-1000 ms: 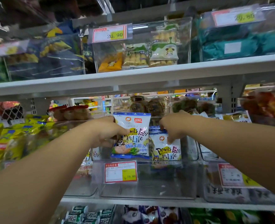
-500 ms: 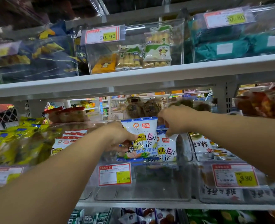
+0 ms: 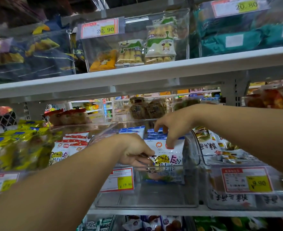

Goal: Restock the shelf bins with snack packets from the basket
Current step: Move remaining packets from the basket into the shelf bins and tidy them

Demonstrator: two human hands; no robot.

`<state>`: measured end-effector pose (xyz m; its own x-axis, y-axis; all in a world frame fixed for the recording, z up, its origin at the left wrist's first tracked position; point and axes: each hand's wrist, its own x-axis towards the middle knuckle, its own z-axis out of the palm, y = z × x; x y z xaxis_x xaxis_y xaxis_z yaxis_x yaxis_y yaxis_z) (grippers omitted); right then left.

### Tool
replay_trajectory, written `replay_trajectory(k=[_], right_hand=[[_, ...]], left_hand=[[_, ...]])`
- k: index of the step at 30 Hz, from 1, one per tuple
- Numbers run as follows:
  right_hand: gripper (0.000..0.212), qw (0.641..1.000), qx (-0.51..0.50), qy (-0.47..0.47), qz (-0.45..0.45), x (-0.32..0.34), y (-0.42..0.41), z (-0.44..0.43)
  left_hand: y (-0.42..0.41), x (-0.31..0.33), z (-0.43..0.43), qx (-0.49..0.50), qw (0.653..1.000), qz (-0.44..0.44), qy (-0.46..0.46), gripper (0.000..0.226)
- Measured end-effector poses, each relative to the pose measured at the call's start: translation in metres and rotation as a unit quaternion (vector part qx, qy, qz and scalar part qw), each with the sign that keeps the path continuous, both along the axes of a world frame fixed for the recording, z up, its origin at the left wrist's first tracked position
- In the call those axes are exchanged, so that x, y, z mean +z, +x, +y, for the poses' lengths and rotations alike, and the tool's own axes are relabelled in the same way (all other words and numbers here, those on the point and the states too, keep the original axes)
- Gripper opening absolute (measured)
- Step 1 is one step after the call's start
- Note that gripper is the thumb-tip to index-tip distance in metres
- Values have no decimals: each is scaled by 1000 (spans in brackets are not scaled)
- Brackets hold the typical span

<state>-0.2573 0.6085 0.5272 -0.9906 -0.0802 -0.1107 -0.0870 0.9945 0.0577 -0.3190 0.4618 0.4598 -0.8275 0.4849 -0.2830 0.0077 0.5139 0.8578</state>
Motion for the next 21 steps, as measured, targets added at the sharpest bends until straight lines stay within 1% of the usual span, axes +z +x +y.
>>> replay_trajectory(k=[3,5,7,9,11,13,15,19,20,21], right_hand=[[95,998,6,62,30,-9,-1,-3],[97,995,14,90,38,-17,-2,-4],[93,992,24,112,43,-22,-3,-5],[86,990,32,126,55,-24,-2,-8],[79,987,40,145,66,-26,0,-10],[68,982,45,168,69,-30,-1,-12],[62,979,43,186,70,-34,-2,-12],[68,978,41,191,71,-34,0,-12],[72,979,39,186,68,-33,1,-12],[77,981,37,179,64,-31,3,-13]], left_hand=[[6,-4,8,-9,1000,-8,8,6],[4,-6,10,-14,1000,-2,15,8],[3,-7,9,-18,1000,10,2,19],[2,-7,10,-38,998,18,-38,29],[3,-7,11,-47,997,14,-54,33],[4,-7,12,-51,997,15,-51,37],[6,-7,11,-48,998,11,-45,34],[10,-4,6,-51,996,38,-60,17],[10,-4,5,-46,996,48,-67,20],[10,-3,4,-44,995,53,-74,29]])
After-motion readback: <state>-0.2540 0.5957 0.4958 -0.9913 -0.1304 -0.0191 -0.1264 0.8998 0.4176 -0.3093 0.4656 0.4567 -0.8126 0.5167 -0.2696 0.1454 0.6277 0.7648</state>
